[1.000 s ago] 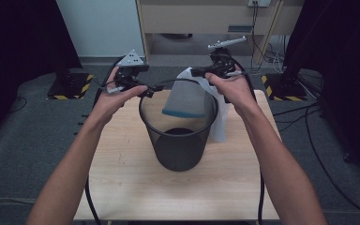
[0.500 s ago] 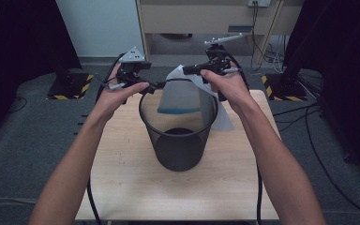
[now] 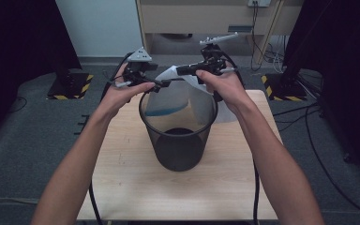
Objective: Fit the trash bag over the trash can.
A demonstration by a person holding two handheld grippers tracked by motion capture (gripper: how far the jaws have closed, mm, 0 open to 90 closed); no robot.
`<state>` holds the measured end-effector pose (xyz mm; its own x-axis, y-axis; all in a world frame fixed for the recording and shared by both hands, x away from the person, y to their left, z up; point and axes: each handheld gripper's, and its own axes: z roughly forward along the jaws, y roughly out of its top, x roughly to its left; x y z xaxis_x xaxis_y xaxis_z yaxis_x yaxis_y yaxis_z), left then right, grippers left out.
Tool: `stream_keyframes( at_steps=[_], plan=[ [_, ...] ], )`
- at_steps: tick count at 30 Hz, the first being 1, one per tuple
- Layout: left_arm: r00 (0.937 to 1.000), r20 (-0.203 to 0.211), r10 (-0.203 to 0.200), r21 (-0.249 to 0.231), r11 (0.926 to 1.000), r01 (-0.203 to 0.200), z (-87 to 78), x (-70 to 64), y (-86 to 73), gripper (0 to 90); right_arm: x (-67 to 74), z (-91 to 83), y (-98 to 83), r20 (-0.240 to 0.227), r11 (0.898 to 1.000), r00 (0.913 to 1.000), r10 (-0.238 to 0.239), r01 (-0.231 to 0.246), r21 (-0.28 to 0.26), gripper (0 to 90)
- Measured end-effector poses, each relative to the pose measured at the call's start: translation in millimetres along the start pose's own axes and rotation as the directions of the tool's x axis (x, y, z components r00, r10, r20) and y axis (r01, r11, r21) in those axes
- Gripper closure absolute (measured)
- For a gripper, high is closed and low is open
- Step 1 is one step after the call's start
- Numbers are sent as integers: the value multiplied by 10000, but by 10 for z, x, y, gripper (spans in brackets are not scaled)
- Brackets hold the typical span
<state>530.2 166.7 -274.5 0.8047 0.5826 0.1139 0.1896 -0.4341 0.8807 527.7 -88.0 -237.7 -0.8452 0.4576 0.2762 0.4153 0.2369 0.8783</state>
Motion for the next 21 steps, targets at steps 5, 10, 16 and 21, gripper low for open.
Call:
stream_keyframes(
  at_steps=[5, 10, 16, 21],
  plan=[
    [10000, -65, 37, 47, 10000, -37, 30, 26, -17, 279, 14, -9, 4, -135, 10000, 9999, -34, 33, -19, 900],
    [9995, -168, 268, 45, 9996, -267, 53, 17, -26, 459, 26, -13, -2, -209, 10000, 9998, -65, 66, 49, 900],
    [9965, -280, 784, -183, 9967, -789, 4, -23, -27, 769, 21, -11, -31, -246, 9999, 9997, 0, 4, 155, 900],
    [9963, -383, 766, -378, 9962, -780, -45, -31, -30, 889, 17, 16, -66, -277, 9996, 9996, 12, -4, 284, 900]
  ],
)
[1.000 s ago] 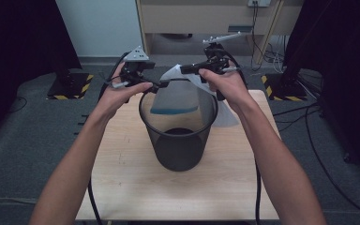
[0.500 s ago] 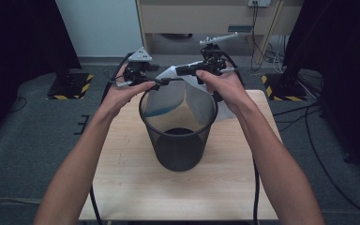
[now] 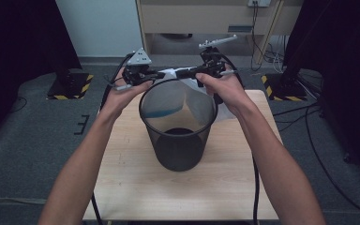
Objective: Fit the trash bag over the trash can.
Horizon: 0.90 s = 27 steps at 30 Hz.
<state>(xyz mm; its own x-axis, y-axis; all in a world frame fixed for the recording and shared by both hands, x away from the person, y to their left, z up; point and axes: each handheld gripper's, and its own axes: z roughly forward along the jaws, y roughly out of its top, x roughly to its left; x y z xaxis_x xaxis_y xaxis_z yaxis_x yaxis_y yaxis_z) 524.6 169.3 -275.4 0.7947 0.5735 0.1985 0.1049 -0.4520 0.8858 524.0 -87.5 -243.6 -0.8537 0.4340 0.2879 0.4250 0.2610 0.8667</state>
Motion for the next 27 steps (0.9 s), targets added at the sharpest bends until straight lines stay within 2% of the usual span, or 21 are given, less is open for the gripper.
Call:
stream_keyframes(
  at_steps=[7, 9, 13, 18, 24, 27],
  plan=[
    [9995, -3, -321, -69, 9995, 321, -18, -33, 5, 898, -19, 2, -42, -14, 9999, 10000, 49, -49, 117, 900],
    [9994, -21, -333, -44, 9994, 332, -16, -44, 10, 898, -21, -3, -56, 45, 9999, 10000, -34, 34, 101, 851],
    [9995, -70, -317, -47, 9995, 316, -29, -57, 30, 899, -21, -15, -85, 433, 9996, 9987, -268, 263, 122, 639],
    [9994, -65, -346, -91, 9994, 345, -38, -70, 38, 899, -17, -64, -118, 888, 9983, 9945, -554, 535, 242, 484],
    [9986, -123, -511, -264, 9984, 507, -86, -47, 40, 899, -76, -181, -207, 1283, 9970, 9892, -702, 654, 418, 439],
    [9983, -164, -554, -310, 9980, 549, -96, -43, 44, 899, -121, -256, -281, 1293, 9970, 9894, -658, 600, 479, 436]
  ],
)
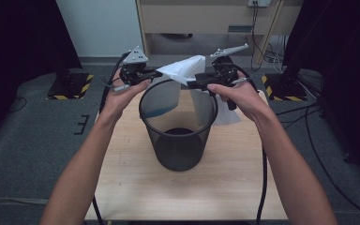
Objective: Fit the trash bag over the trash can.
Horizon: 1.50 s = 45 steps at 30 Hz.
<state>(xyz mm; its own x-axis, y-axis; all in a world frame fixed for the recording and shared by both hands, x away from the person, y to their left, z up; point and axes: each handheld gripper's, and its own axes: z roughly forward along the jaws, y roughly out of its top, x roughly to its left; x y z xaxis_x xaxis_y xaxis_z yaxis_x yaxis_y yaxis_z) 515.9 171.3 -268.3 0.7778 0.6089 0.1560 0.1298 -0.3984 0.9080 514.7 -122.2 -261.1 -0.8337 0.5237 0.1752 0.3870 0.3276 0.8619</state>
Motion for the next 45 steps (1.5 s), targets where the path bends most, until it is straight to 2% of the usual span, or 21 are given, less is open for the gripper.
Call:
stream_keyframes(
  at_steps=[2, 4, 5, 7, 10, 17, 24, 27, 31, 34, 39, 42, 43, 44, 45],
  plan=[
    [10000, -38, 15, 26, 10000, -15, -6, 6, -1, 899, -9, -9, -19, 60, 9999, 10000, -48, 48, 91, 463],
    [10000, -67, 9, -18, 10000, -9, -14, 6, 1, 899, -20, -24, -52, 74, 9997, 9999, -83, 82, 209, 575],
    [10000, -77, 23, -39, 10000, -23, -19, 3, 3, 899, -24, -28, -64, 44, 9997, 9999, -98, 97, 240, 669],
    [9999, -110, -32, -149, 9999, 31, -29, -9, 8, 899, -24, -32, -72, -80, 9997, 9999, -88, 90, 235, 793],
    [9998, -179, -5, -226, 9997, 1, -59, -26, 16, 899, -13, -34, -50, -333, 9998, 9994, 104, -98, 166, 895],
    [9994, -328, 58, -421, 9991, -72, -152, -37, 27, 899, 17, -6, 19, -1127, 9976, 9913, 687, -694, -28, 900],
    [9987, -506, 51, -673, 9977, -85, -240, -43, 37, 899, 152, 58, 86, -1503, 9991, 9877, 431, -423, 84, 900],
    [9982, -590, -65, -831, 9965, 16, -285, -48, 10, 899, 214, 91, 105, -1559, 9994, 9873, 320, -291, 206, 900],
    [9976, -688, -119, -729, 9973, 69, -345, -45, -54, 899, 301, 123, 148, -1671, 9995, 9858, 171, -126, 284, 900],
    [9966, -766, -297, -1005, 9947, 219, -416, -35, -79, 899, 368, 156, 178, -1786, 9995, 9839, 116, -63, 299, 900],
    [9946, -923, -472, -1054, 9937, 373, -512, -37, -119, 899, 477, 213, 212, -1925, 9992, 9813, -66, 142, 379, 900],
    [9939, -1022, -427, -1128, 9931, 311, -573, -40, -145, 899, 514, 243, 224, -1960, 9991, 9806, -92, 173, 395, 900],
    [9932, -1045, -518, -1087, 9932, 404, -592, -54, -155, 899, 526, 258, 227, -1969, 9989, 9804, -101, 188, 424, 900],
    [9934, -1101, -327, -1083, 9939, 207, -600, -57, -162, 899, 535, 270, 230, -1974, 9990, 9803, -95, 181, 418, 900],
    [9932, -1111, -359, -1015, 9945, 246, -609, -73, -172, 899, 542, 282, 231, -1991, 9989, 9799, -110, 197, 418, 900]
  ],
)
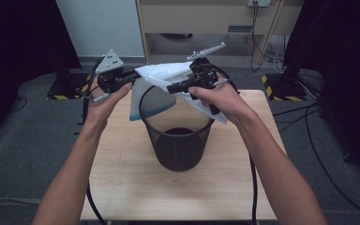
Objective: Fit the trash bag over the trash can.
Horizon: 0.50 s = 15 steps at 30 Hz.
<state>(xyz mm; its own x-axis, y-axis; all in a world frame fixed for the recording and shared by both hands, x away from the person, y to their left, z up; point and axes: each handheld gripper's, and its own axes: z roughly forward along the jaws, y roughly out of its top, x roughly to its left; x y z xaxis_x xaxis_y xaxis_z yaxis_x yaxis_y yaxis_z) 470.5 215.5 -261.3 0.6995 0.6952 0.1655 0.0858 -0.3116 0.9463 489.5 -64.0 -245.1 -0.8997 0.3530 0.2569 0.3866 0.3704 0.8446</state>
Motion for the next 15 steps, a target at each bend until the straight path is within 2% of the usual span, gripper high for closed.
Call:
stream_keyframes(
  at_steps=[3, 4, 15],
  plan=[
    [10000, -53, 64, 6, 10000, -64, -53, -17, -30, 899, 12, 39, 3, 25, 10000, 10000, -1, 1, 84, 900],
    [9995, -83, 320, -160, 9994, -322, -62, 0, -32, 899, 15, 52, 7, 3, 10000, 10000, 21, -21, 92, 900],
    [9989, -420, 189, -195, 9996, -197, -260, 32, -144, 899, 131, 210, 43, -202, 9994, 9997, -168, 174, 295, 900]
  ],
)
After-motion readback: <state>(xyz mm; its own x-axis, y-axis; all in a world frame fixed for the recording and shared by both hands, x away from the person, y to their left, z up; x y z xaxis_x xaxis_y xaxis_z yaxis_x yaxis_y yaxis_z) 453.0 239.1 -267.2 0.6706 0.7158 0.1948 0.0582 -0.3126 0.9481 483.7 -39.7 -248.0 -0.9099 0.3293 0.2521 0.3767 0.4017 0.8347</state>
